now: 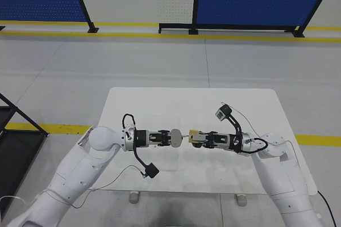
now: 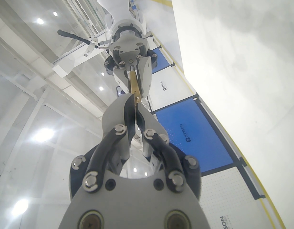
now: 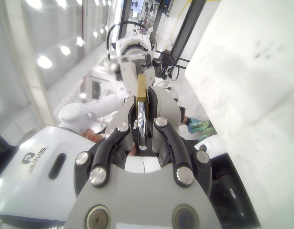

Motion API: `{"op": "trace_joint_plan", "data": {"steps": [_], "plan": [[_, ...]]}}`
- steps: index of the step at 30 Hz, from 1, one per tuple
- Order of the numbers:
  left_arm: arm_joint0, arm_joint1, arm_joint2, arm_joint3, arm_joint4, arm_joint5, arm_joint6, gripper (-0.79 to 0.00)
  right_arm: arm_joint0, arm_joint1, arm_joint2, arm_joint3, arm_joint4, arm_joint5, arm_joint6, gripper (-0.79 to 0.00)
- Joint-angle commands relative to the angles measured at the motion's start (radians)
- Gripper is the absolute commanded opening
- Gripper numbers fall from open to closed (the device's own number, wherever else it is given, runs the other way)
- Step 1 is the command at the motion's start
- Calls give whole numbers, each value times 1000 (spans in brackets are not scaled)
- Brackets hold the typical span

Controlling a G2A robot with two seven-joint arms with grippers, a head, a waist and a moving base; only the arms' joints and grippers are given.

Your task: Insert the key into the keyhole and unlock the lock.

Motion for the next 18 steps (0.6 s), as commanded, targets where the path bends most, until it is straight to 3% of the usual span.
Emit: {"op": "trace_joint_plan", "data": {"steps": [1, 7, 18], "plan": [[-4, 0, 1, 7, -12, 1, 9, -785, 0, 0, 0, 0, 0, 0, 0, -785], [-16, 1, -2, 25, -33, -1, 31, -785, 0, 0, 0, 0, 0, 0, 0, -785], [-69, 5, 2, 102, -155, -51, 202, -785, 0, 0, 0, 0, 0, 0, 0, -785]]}}
